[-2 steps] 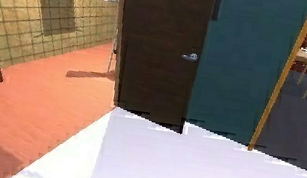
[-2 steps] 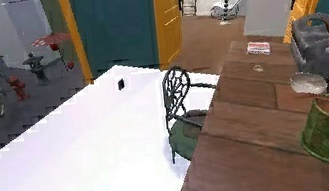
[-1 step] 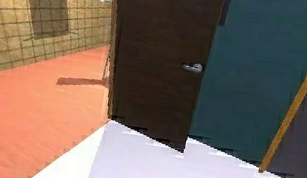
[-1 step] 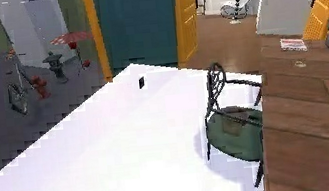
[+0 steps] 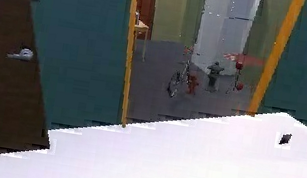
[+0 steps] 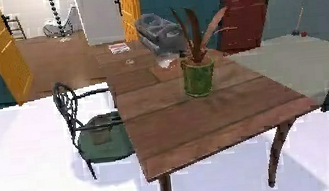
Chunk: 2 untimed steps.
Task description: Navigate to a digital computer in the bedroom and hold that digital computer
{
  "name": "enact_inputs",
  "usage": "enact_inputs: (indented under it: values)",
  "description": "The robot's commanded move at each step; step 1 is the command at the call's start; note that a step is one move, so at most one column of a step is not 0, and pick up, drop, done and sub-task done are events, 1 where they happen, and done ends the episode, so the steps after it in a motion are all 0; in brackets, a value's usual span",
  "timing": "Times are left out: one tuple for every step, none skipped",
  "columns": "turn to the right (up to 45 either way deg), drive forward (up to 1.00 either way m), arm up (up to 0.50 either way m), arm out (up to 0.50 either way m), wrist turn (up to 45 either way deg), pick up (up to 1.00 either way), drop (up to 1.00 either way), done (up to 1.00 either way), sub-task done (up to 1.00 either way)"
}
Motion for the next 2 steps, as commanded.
enact_inputs:
  values:
    - [39.0,0.00,0.00,0.00,0.0,0.00,0.00,0.00,0.00]
    - [0.0,1.00,0.00,0.00,0.0,0.00,0.00,0.00,0.00]
